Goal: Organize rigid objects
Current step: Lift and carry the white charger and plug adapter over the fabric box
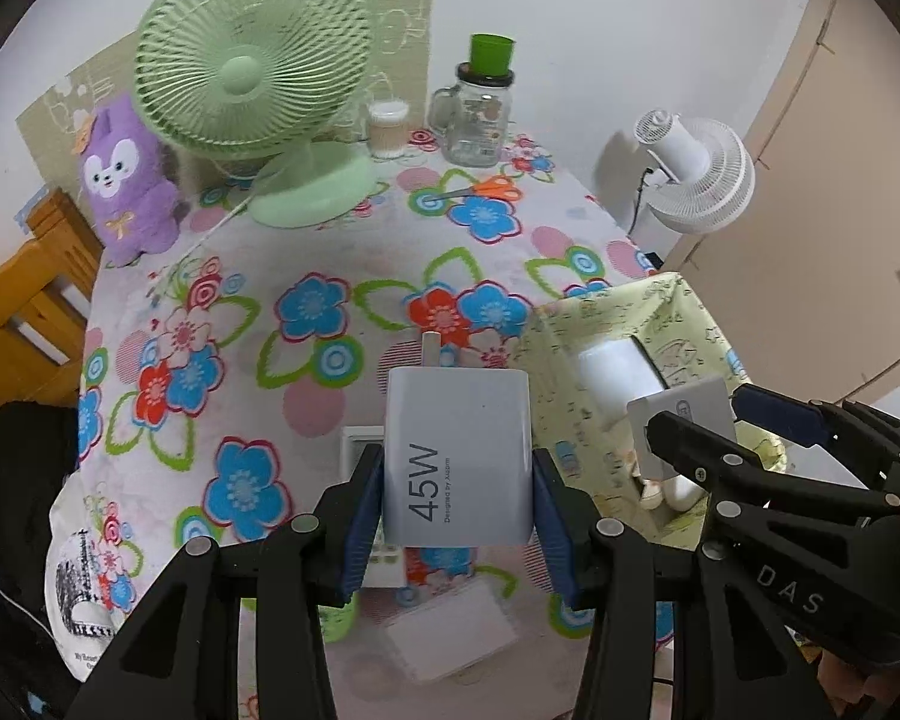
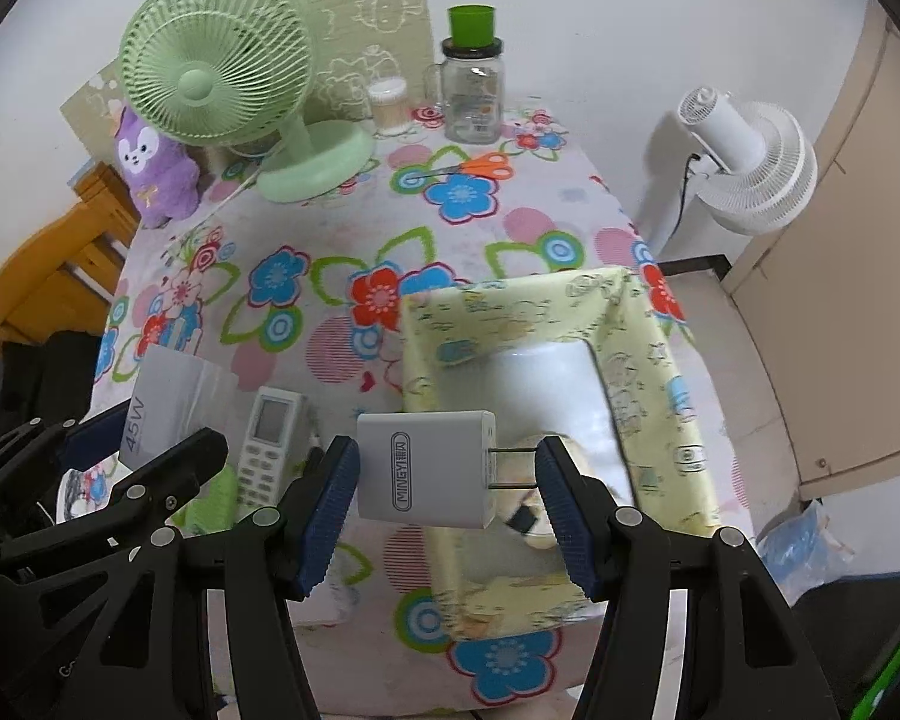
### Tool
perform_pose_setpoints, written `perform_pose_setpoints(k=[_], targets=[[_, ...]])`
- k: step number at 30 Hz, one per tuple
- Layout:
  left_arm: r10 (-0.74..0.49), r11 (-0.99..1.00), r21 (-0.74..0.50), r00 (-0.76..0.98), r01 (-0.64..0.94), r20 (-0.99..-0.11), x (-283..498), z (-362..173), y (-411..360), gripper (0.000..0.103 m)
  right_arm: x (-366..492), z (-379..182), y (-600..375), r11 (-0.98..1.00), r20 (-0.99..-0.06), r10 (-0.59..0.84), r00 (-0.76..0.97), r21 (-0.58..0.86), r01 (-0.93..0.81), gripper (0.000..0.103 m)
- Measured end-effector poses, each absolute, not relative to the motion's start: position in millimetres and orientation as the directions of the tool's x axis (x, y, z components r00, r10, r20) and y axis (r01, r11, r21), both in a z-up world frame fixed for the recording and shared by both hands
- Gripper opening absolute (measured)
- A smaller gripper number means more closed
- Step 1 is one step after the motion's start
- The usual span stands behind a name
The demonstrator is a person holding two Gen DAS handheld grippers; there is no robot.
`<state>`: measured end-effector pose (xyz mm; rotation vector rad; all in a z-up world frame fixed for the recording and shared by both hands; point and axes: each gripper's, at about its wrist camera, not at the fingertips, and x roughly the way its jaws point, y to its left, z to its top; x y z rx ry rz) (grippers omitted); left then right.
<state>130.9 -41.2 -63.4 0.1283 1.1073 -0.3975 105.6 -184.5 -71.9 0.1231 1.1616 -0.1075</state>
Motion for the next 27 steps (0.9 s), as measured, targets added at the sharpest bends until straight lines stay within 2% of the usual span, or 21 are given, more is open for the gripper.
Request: perform_pose_setpoints(k=[14,27], targets=[[-0.289,0.891,-0.112,0.36,0.441,-0.887,132,-66,-109,0.048,95,-74,-250,0.978,-0.919,-0.044,0.392,0.04,0.204,0.064],[-0.275,0.877,-0.102,0.319,0.469,-0.907,145,-89,-157,0.048,102,-84,-297,0.969,-0.926,-0.03,0.377,0.065,0.237,0.064]])
